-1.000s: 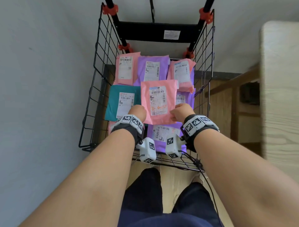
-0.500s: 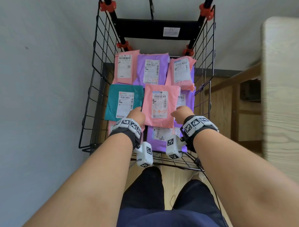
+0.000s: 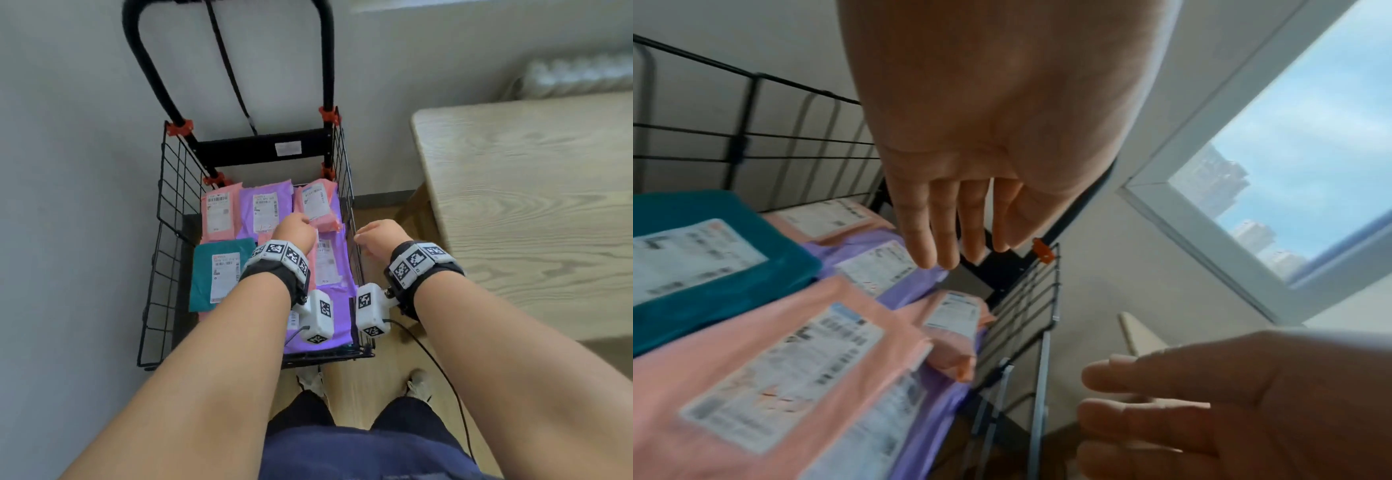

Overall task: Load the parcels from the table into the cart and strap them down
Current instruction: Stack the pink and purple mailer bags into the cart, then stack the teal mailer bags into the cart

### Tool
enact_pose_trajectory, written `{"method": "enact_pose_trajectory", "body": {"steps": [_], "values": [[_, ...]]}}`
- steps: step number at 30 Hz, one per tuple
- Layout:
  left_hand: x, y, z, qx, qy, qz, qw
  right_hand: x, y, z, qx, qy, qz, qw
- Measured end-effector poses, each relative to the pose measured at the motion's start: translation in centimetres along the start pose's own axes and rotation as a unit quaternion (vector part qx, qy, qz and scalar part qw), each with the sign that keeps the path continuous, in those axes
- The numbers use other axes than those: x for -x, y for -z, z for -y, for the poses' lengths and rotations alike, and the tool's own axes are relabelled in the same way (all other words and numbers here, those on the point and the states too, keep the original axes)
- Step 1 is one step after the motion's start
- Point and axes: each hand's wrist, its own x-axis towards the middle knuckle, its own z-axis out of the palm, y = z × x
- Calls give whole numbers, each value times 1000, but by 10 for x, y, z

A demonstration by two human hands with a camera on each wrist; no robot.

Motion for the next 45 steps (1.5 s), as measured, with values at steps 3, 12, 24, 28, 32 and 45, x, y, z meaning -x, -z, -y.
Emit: {"method": "enact_pose_trajectory", "body": {"steps": [3, 12, 24, 28, 32, 45], "values": [[10, -21, -41, 6, -46, 13, 999, 10, 42, -19, -37, -3, -41, 998], [67, -120, -169, -63, -147, 40, 986, 43, 185, -129, -69, -66, -121, 988], [166, -323, -315, -96, -173, 89, 976, 95, 387, -288, -75, -68, -190, 977], [186, -373, -359, -105, -185, 97, 972, 106, 441, -333, -87, -85, -208, 970], [187, -410, -403, -129, -207, 104, 964, 103, 488, -364, -97, -100, -222, 965], [125, -514, -561, -159, -245, 138, 946, 44, 653, -390, -60, -102, -262, 958]]}}
